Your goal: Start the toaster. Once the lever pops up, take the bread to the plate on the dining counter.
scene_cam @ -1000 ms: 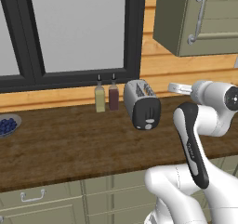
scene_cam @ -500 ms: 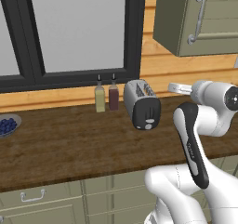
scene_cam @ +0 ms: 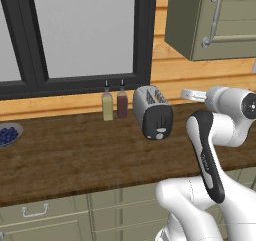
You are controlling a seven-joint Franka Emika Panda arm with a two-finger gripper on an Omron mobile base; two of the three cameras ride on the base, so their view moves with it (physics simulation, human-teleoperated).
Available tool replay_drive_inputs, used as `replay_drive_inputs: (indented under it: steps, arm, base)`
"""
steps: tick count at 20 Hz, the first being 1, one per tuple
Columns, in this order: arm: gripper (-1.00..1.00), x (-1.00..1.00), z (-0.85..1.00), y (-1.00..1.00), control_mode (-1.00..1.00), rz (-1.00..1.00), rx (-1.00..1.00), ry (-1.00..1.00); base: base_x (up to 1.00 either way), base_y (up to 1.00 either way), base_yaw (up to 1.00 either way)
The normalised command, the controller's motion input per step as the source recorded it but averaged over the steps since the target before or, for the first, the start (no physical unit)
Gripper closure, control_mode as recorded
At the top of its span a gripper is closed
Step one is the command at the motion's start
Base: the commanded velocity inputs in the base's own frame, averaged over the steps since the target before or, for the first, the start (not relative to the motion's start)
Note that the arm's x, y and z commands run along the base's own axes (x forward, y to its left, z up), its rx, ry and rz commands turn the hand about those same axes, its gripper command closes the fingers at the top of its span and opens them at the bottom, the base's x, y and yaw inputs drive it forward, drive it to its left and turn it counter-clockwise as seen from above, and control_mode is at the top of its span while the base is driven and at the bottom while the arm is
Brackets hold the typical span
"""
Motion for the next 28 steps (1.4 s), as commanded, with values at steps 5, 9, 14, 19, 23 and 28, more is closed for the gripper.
replay_drive_inputs:
  steps: [5,9,14,19,23,28]
  arm:
    - [1.00,0.00,0.00,0.00,-1.00,0.00,0.00,0.00]
    - [1.00,0.00,0.00,0.00,-1.00,0.00,0.00,0.00]
    - [1.00,0.00,0.00,0.00,-1.00,0.00,0.00,0.00]
    - [1.00,0.00,0.00,0.00,-1.00,0.00,0.00,0.00]
    - [1.00,0.00,0.00,0.00,-1.00,0.00,0.00,0.00]
    - [1.00,0.00,0.00,0.00,-1.00,0.00,0.00,0.00]
  base:
    - [0.00,0.00,0.00]
    - [0.00,0.00,0.00]
    - [0.00,0.00,0.00]
    - [0.00,0.00,0.00]
    - [0.00,0.00,0.00]
    - [0.00,0.00,0.00]
